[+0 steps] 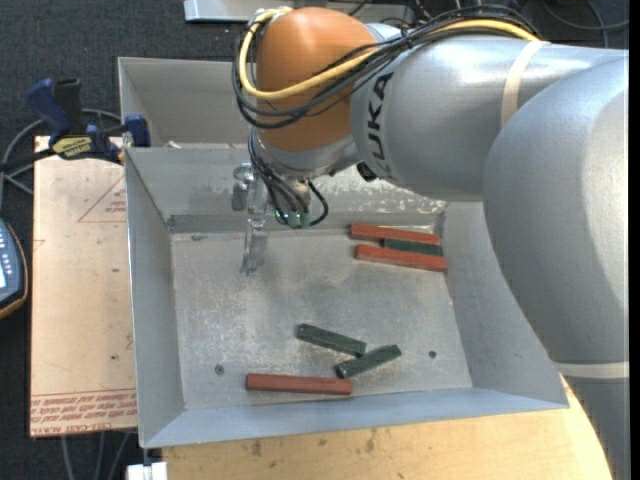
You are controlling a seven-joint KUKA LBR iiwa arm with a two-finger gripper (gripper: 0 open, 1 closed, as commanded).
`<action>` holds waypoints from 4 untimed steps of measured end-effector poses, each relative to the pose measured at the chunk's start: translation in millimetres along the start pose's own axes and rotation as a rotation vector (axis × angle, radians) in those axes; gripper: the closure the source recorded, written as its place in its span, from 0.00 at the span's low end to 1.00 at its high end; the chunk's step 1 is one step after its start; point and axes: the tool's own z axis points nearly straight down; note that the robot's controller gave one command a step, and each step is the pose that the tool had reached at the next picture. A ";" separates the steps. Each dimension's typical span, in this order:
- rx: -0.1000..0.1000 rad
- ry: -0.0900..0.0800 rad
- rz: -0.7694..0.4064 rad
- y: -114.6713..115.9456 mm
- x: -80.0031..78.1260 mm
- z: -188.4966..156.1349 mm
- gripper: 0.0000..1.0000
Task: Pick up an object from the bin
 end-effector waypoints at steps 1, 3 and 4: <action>0.002 -0.003 -0.033 -32.5 11.2 31.5 0.00; 0.003 -0.003 0.018 -157.1 75.4 124.5 0.00; -0.001 -0.009 0.012 -152.3 73.8 121.2 1.00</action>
Offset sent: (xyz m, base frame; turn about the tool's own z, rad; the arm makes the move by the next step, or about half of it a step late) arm -0.0107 -0.0308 -0.0290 -0.0354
